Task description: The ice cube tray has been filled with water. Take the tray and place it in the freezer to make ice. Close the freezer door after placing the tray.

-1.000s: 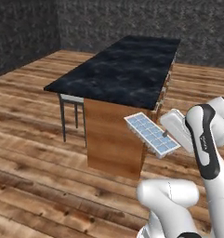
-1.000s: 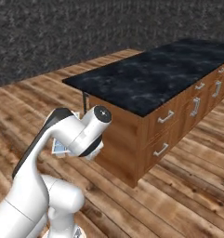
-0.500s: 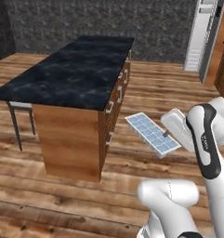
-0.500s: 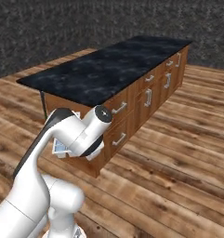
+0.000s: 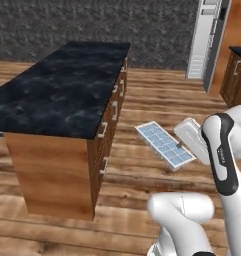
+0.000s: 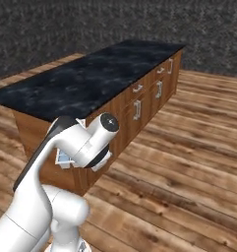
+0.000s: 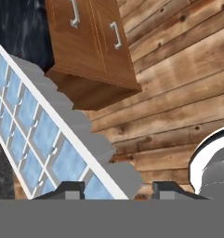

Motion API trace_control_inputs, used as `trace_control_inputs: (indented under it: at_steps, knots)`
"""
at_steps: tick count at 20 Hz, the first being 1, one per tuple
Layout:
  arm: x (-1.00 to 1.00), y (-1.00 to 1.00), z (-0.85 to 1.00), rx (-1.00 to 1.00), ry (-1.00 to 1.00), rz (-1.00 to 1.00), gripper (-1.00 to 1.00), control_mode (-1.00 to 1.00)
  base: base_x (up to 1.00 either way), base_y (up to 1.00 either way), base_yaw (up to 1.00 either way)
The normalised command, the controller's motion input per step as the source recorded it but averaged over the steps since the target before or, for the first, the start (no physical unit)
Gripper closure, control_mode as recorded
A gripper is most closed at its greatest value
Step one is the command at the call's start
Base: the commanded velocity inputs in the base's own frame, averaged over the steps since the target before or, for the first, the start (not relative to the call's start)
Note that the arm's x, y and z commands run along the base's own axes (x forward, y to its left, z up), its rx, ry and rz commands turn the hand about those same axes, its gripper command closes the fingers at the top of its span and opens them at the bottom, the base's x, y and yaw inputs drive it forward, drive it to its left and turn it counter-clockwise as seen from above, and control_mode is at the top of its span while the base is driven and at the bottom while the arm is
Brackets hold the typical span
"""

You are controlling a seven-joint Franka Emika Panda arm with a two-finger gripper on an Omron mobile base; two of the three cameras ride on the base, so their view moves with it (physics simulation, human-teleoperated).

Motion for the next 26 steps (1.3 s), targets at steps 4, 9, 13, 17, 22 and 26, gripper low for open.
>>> trace_control_inputs:
  at_steps: [4, 9, 13, 17, 22, 26]
  knots:
    - [0.0, 0.0, 0.0, 0.0, 0.0, 0.0, 1.0, 1.0, 1.0, -0.39, -0.15]
    - [0.0, 0.0, 0.0, 0.0, 0.0, 0.0, 1.0, 1.0, 1.0, -0.41, -0.15]
    - [0.0, 0.0, 0.0, 0.0, 0.0, 0.0, 1.0, 1.0, 1.0, -0.43, -0.18]
    - [0.0, 0.0, 0.0, 0.0, 0.0, 0.0, 1.0, 1.0, 1.0, -0.46, -0.23]
    - [0.0, 0.0, 0.0, 0.0, 0.0, 0.0, 1.0, 1.0, 0.93, -0.53, -0.3]
    - [0.0, 0.0, 0.0, 0.0, 0.0, 0.0, 1.0, 1.0, 0.99, -0.44, -0.32]
